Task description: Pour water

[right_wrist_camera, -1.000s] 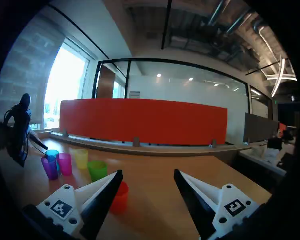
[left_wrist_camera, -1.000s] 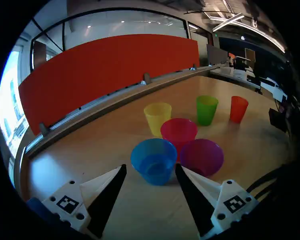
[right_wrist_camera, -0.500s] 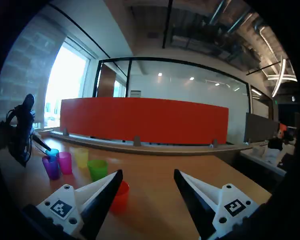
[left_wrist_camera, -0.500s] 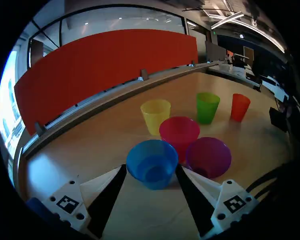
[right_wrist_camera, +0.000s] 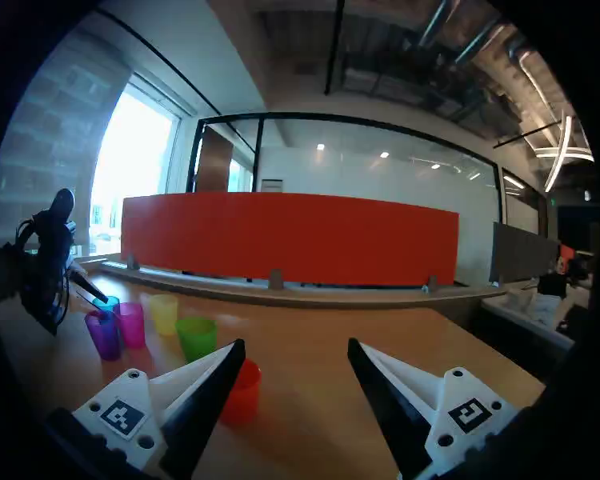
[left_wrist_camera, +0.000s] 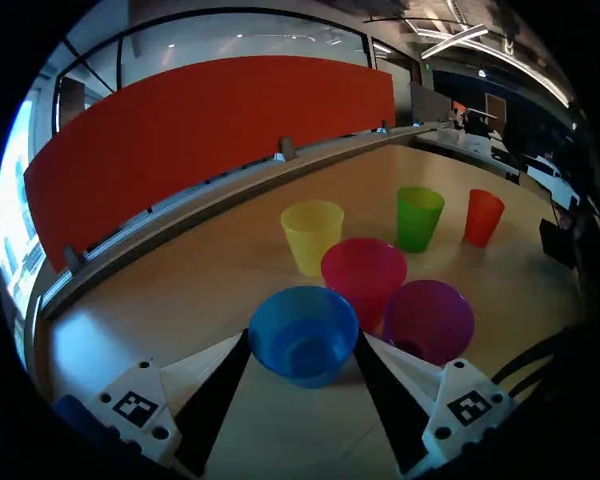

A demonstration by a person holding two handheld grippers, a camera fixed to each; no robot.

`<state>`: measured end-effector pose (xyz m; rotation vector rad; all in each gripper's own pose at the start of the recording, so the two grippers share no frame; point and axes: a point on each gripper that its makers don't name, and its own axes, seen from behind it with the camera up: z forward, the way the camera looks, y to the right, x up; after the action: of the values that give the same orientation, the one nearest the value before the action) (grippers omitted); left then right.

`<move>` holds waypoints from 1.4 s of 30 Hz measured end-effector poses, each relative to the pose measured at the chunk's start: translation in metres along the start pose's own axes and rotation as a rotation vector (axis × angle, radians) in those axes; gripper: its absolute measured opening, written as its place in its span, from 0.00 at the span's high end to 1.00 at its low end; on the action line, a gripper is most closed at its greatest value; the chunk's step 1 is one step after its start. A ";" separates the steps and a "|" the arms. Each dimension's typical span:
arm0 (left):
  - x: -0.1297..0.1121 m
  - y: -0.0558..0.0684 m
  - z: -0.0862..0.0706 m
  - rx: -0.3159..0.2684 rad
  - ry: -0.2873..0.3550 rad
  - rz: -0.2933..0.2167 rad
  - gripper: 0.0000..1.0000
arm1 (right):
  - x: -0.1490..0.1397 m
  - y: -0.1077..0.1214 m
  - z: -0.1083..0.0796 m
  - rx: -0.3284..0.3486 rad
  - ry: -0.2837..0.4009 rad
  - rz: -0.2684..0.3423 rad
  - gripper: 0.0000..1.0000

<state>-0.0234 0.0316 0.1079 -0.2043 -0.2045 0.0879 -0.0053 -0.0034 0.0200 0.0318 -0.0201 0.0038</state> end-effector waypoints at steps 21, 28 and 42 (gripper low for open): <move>0.001 -0.001 0.006 0.007 0.015 -0.026 0.12 | 0.001 -0.002 -0.002 0.009 0.000 0.005 0.01; -0.001 -0.001 0.002 0.021 0.017 -0.017 0.12 | 0.001 -0.003 -0.001 0.012 0.000 0.003 0.01; 0.011 -0.006 -0.021 0.052 0.070 -0.055 0.13 | 0.003 -0.011 0.001 0.038 -0.004 -0.021 0.01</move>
<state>-0.0080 0.0224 0.0907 -0.1492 -0.1378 0.0316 -0.0025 -0.0147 0.0202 0.0698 -0.0239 -0.0169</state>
